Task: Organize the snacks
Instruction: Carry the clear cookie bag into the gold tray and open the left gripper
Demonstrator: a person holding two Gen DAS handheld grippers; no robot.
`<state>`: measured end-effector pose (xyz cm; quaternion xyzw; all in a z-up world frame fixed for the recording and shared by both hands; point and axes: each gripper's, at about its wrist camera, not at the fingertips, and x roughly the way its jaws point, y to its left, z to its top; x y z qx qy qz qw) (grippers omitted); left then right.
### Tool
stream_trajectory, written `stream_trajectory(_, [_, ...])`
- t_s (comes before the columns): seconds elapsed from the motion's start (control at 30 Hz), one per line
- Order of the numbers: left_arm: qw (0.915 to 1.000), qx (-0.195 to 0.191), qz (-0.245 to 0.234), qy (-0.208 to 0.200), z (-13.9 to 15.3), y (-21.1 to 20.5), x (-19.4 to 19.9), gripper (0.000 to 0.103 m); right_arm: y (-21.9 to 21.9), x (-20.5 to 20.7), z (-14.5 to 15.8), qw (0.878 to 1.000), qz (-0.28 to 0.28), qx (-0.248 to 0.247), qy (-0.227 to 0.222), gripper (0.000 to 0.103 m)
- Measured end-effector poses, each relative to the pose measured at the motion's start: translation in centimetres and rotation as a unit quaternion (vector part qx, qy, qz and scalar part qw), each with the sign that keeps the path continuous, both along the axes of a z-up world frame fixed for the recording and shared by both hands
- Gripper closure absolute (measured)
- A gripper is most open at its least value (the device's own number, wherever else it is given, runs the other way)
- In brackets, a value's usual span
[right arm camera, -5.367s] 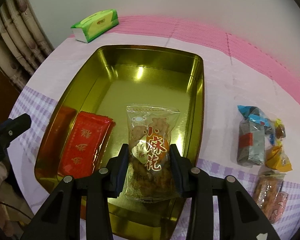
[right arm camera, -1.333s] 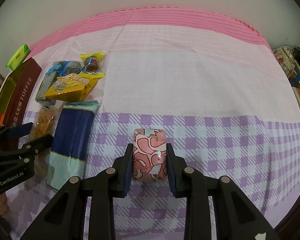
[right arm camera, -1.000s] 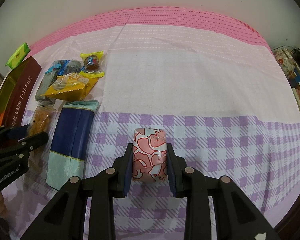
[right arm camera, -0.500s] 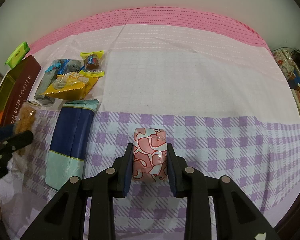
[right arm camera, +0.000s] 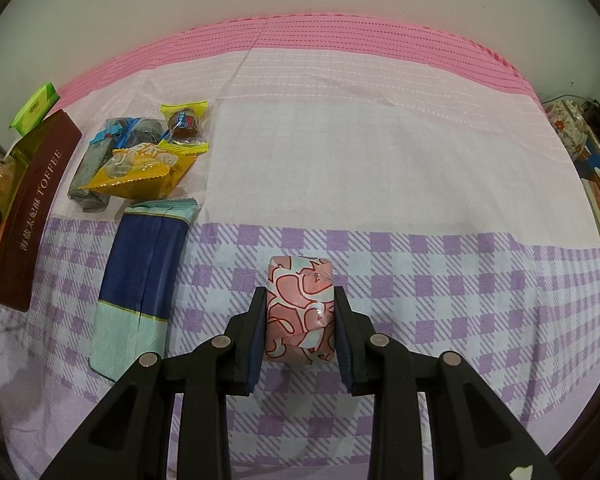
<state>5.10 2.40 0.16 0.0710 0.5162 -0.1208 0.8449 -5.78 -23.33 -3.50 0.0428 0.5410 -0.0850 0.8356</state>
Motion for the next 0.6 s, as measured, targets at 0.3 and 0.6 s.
stream_trajectory(0.3, [0.9962,0.034,0.08,0.007,-1.2,8.3,2.2,0.065,0.0,0.0,0.0,1.0,-0.002,-0.003,0.002,0.074])
stream_trajectory(0.6, [0.9921,0.056,0.107,0.032,-4.0,11.4,2.8,0.065,0.0,0.1,0.0,1.0,-0.003,-0.003,0.003,0.074])
